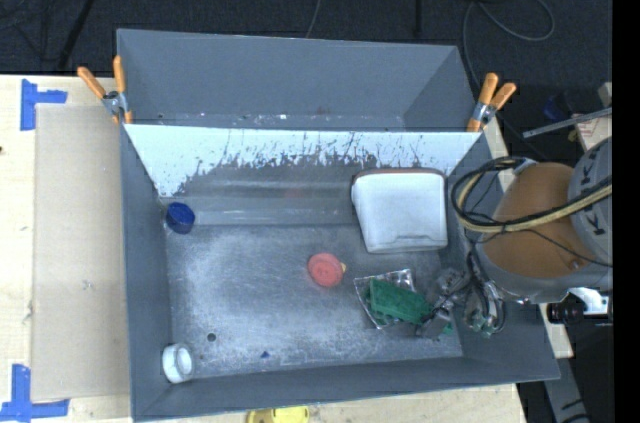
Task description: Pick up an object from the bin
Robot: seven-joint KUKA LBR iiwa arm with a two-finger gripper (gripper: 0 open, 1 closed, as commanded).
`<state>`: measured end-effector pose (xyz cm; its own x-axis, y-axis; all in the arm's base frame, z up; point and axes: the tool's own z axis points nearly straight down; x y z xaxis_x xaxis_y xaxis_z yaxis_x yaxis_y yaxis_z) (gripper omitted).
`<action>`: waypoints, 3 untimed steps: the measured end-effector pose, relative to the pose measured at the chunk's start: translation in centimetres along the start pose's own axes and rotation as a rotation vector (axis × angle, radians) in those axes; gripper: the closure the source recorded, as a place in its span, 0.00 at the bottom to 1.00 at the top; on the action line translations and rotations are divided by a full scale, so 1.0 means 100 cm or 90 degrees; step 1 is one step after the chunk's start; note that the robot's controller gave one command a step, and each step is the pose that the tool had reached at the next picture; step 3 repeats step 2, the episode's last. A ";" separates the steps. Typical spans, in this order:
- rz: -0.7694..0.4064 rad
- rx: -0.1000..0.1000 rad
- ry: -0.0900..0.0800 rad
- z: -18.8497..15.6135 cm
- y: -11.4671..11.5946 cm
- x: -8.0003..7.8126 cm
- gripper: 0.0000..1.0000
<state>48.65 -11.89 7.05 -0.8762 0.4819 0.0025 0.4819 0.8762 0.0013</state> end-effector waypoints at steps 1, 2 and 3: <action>-0.003 0.000 -0.004 -0.060 0.000 -0.001 1.00; -0.007 0.000 -0.004 -0.117 0.001 -0.002 1.00; -0.007 0.000 -0.004 -0.117 0.001 -0.002 1.00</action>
Offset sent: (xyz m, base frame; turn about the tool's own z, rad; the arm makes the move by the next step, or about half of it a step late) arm 0.0001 0.0000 0.0576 0.0000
